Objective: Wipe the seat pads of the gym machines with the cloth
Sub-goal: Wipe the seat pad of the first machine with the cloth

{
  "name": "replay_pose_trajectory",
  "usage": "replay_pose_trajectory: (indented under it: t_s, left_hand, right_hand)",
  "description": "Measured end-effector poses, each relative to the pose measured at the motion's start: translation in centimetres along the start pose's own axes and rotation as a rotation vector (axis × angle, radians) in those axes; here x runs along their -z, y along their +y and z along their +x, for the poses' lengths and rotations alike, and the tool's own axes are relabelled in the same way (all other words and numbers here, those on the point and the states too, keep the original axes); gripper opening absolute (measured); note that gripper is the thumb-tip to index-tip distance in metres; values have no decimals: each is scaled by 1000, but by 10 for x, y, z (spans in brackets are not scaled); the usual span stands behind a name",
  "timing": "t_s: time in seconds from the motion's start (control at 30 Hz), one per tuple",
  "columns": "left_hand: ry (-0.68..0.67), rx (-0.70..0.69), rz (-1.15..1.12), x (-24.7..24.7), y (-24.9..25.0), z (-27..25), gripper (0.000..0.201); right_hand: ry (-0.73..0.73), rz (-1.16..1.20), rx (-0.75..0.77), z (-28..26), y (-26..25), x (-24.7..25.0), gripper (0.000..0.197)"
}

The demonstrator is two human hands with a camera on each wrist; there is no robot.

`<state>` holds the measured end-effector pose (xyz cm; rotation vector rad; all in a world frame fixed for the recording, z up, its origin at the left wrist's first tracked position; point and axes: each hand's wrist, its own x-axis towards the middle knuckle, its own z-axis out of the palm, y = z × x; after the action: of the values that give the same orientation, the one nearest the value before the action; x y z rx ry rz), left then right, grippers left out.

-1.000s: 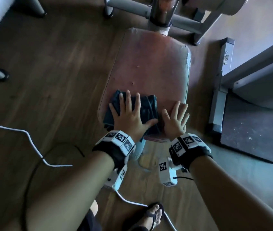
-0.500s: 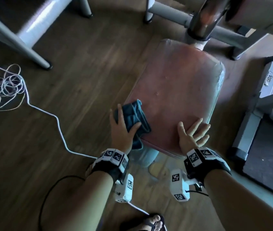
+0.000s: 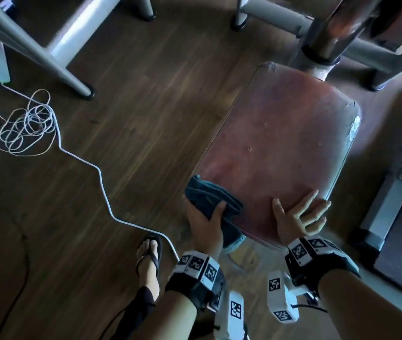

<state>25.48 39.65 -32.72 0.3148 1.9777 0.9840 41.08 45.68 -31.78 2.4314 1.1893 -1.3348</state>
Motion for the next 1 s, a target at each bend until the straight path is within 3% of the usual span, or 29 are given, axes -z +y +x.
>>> replay_pose_trajectory:
  t_s: [0.07, 0.13, 0.37, 0.43, 0.6, 0.8, 1.0]
  left_hand:
    - [17, -9, 16, 8, 7, 19, 98]
    - [47, -22, 75, 14, 16, 34, 98]
    - [-1, 34, 44, 2, 6, -3, 104]
    - [-28, 62, 6, 3, 8, 2, 104]
    - [-63, -23, 72, 15, 12, 32, 97]
    - [-132, -26, 110, 20, 7, 24, 105]
    - [-264, -394, 441, 40, 44, 69, 88]
  right_hand:
    - [96, -94, 33, 2, 2, -3, 104]
    - [157, -36, 6, -4, -3, -2, 96]
    - [207, 37, -11, -4, -3, -5, 96]
    - [196, 27, -7, -5, -5, -3, 95]
    - [170, 64, -9, -7, -5, -2, 93]
    - [183, 109, -17, -8, -5, -2, 93]
    - [182, 105, 11, -10, -5, -1, 92]
